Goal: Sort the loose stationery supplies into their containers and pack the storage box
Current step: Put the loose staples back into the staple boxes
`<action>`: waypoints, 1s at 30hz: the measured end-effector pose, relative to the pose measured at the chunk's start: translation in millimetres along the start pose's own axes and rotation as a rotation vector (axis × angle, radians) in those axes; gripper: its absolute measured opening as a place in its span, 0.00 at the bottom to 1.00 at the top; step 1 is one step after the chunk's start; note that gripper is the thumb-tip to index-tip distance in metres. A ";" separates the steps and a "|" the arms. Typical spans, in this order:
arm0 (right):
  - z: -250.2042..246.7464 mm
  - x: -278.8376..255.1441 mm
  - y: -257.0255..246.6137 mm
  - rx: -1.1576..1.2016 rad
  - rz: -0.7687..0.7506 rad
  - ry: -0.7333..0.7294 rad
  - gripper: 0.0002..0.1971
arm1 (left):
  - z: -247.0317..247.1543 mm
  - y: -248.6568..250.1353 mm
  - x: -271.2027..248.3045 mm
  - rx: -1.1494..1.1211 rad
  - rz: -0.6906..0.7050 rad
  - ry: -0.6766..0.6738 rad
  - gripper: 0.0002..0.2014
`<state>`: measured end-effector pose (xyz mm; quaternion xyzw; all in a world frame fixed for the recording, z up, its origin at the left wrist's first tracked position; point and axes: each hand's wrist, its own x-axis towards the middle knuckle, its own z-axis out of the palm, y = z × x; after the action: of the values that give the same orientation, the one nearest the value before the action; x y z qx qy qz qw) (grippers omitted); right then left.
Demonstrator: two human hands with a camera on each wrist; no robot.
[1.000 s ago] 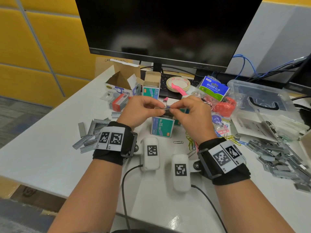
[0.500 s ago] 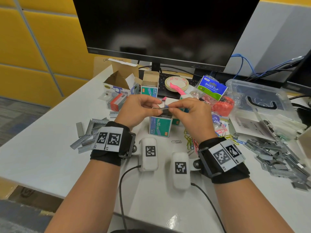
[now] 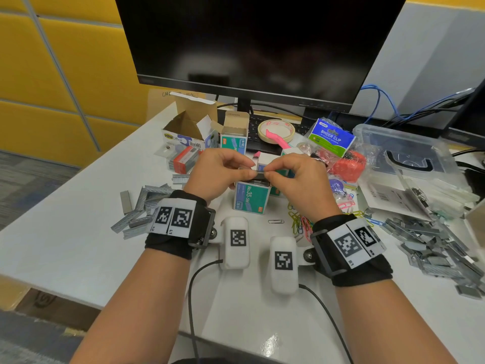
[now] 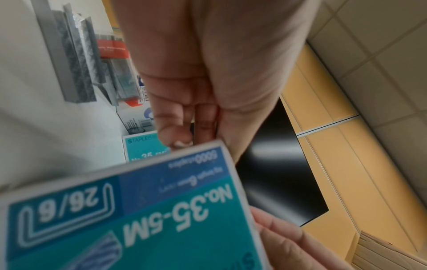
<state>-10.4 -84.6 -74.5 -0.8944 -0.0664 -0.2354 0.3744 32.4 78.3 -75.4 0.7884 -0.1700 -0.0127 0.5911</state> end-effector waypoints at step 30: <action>-3.6 -4.1 -2.0 0.008 0.000 -0.115 0.11 | -26.1 -16.8 9.4 0.130 -0.146 0.493 0.08</action>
<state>-15.9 -85.4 -73.0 -0.9050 -0.0888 -0.1834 0.3735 51.3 103.9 -81.6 0.8141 0.0361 0.1483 0.5603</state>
